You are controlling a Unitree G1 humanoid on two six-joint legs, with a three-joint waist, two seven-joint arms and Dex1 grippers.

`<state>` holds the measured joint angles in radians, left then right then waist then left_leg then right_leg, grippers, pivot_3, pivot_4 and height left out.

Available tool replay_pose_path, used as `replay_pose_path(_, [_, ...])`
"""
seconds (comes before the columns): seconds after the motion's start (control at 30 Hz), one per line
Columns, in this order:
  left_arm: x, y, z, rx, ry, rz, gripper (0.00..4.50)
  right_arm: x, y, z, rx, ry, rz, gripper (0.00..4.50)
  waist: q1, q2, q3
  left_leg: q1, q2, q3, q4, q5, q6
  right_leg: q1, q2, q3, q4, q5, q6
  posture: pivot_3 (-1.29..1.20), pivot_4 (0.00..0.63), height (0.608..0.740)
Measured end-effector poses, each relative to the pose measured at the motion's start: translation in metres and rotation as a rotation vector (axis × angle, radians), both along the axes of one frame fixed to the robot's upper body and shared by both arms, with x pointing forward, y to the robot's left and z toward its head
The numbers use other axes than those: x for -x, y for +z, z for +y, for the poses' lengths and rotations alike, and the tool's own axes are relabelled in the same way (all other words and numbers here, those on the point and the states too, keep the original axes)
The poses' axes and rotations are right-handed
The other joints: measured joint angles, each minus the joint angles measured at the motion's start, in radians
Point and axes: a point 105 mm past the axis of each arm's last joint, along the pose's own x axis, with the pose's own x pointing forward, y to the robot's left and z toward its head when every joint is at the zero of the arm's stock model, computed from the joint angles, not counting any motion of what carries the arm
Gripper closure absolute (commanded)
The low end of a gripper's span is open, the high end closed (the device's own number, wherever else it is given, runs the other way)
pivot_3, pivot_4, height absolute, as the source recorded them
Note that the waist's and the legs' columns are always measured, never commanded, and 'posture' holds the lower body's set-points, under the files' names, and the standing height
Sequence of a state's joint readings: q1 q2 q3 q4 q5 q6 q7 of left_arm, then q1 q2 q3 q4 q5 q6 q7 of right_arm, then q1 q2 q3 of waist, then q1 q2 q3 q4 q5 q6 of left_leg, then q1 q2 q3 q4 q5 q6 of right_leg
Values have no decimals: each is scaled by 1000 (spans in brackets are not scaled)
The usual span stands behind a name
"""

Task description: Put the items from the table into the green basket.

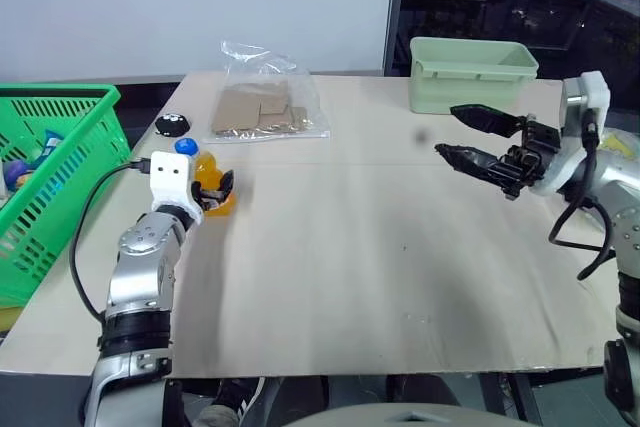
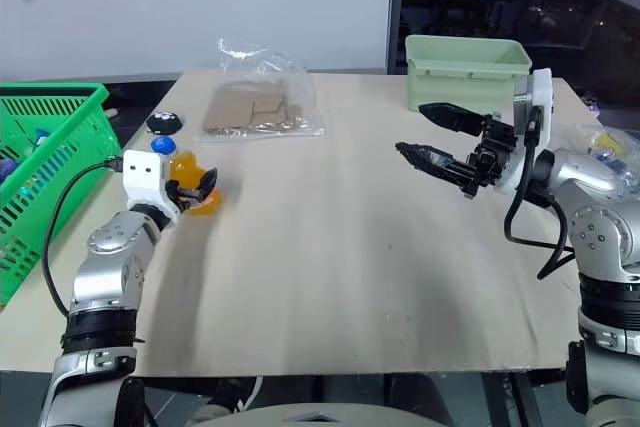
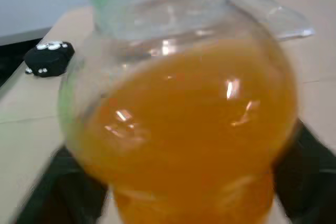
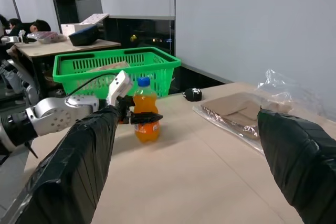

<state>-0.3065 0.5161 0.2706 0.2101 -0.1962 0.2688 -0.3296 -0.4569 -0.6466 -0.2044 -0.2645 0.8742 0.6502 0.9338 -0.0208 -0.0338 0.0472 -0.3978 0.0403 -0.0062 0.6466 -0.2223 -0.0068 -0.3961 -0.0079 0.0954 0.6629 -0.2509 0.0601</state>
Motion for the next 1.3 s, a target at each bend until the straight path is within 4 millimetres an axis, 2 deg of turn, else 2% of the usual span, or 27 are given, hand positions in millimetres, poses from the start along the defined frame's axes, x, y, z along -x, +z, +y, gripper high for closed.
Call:
replay_pose_path(0.27, [0, 1, 1, 1, 4, -14, 1596, 8, -3, -2, 43, 39, 21, 0, -2, 0, 0, 0, 0, 0, 0, 0, 0, 0, 0, 0, 0, 0, 0, 2, 3, 740])
replay_pose_path(0.33, [-1, 10, 3, 10, 5, -57, 1596, 8, -3, -2, 43, 45, 21, 0, -2, -1, 1, -1, 0, -1, 0, 0, 0, 0, 0, 0, 0, 0, 0, 13, 1, 740])
replay_pose_path(0.4, [-4, 29, 7, 29, 15, -136, 1596, 9, -1, -1, 35, 58, 21, 0, -1, -2, 1, -2, 0, -1, 0, 0, 0, -1, 0, -1, 0, 0, 0, 21, 0, 740])
replay_pose_path(0.47, [-5, 61, 21, 6, 57, -231, 1596, 11, 4, 3, 24, 90, 17, 0, -2, -2, 1, -2, 0, -1, 0, 0, 0, -1, 0, -1, 0, 0, 0, 32, 0, 740])
replay_pose_path(0.57, [8, 115, 60, -68, 178, -369, 1596, 13, 9, 5, 12, 119, 4, 0, -13, -2, 1, -1, 0, -1, -1, 0, 0, -1, 0, -1, 0, 0, 0, 50, 0, 740])
replay_pose_path(0.63, [22, 140, 92, -84, 282, -434, 1596, 14, 10, 7, 5, 133, 6, 0, -18, -2, 1, -1, 0, -1, -3, 0, 0, -1, 0, -1, -1, 0, 0, 51, 0, 740])
replay_pose_path(0.7, [40, 152, 128, -126, 391, -441, 1596, 14, 10, 10, 4, 149, 8, 0, -23, -2, 1, 1, 1, -1, -5, 0, 0, -1, 0, -1, -1, 0, 0, 55, 0, 740])
replay_pose_path(0.83, [80, 144, 195, -272, 625, -323, 1596, 15, 13, 13, -10, 174, 6, 0, -17, -3, 1, 0, 1, -2, -7, 0, 0, -2, 0, -3, -1, 0, 0, 68, 0, 740])
replay_pose_path(0.93, [98, 138, 221, -317, 704, -250, 1596, 16, 13, 15, -15, 188, 8, 0, -1, -6, 0, 0, 0, -2, -6, 0, 0, -1, -3, -7, -2, 0, 0, 68, 0, 740])
replay_pose_path(1.0, [99, 129, 225, -318, 693, -208, 568, 17, 13, 15, -15, 193, 9, 0, 12, -7, -1, 0, 0, 1, -6, 0, -1, -1, -7, -10, -2, -1, -2, 60, 0, 740])
replay_pose_path(1.07, [96, 118, 224, -328, 658, -164, 57, 17, 13, 16, -14, 196, 11, 0, 22, -7, -1, -2, 2, 5, -6, 1, -2, -1, -11, -14, -2, -3, -4, 62, 0, 740])
replay_pose_path(1.17, [91, 107, 222, -326, 617, -124, 57, 17, 12, 17, -11, 200, 14, 0, 34, -8, -2, -2, 3, 6, -6, 1, -2, -1, -11, -14, -2, -3, -4, 63, 0, 740])
replay_pose_path(1.3, [86, 107, 218, -309, 581, -129, 57, 17, 12, 17, -9, 200, 14, 0, 34, -8, -2, -3, 5, 6, -6, 1, -2, -1, -9, -15, -2, -3, -5, 56, 0, 740])
